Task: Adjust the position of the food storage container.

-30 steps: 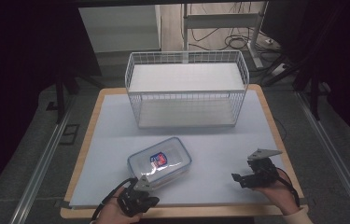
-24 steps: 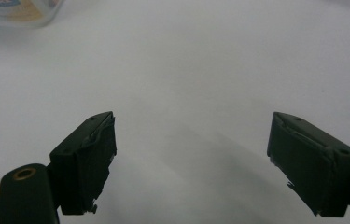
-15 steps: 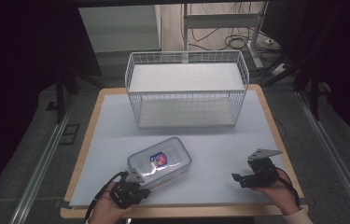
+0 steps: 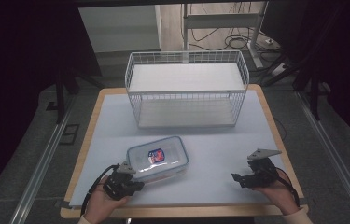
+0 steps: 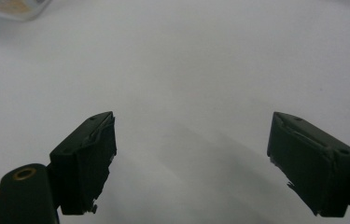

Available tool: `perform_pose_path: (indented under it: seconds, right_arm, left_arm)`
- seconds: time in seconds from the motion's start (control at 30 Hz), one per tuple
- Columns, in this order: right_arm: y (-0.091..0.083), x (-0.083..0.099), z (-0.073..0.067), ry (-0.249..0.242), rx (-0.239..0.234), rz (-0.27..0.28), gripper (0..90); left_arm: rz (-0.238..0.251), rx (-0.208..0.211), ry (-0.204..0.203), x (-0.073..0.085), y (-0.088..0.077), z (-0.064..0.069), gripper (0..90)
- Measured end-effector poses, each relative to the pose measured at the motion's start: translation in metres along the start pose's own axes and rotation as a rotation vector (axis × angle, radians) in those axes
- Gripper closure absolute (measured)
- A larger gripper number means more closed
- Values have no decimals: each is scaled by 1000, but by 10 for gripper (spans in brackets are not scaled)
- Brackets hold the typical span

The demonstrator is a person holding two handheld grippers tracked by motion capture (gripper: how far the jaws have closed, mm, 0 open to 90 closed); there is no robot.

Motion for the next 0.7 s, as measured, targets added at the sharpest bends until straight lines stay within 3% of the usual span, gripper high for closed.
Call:
perform_pose_path:
  seconds: [0.37, 0.63, 0.7]
  right_arm:
    - [1, 0, -1, -4, -2, -3, 153]
    - [1, 1, -1, -6, -4, -3, 153]
    - [0, 0, 0, -3, -4, 1, 153]
  left_arm:
    - [14, -16, -40, -2, 1, -21, 898]
    - [41, -10, -42, 1, -6, -17, 898]
    - [78, -8, -35, 2, -21, -11, 898]
Point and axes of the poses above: each handheld gripper's, and its own axes: y roughly forward along the jaws, x roughly out of its underside, z roughly to its right, the point moved 3 cm from there along y, roughly forward along the jaws, and after that the axes turned 14 degrees about y, right-handed, at the moved point
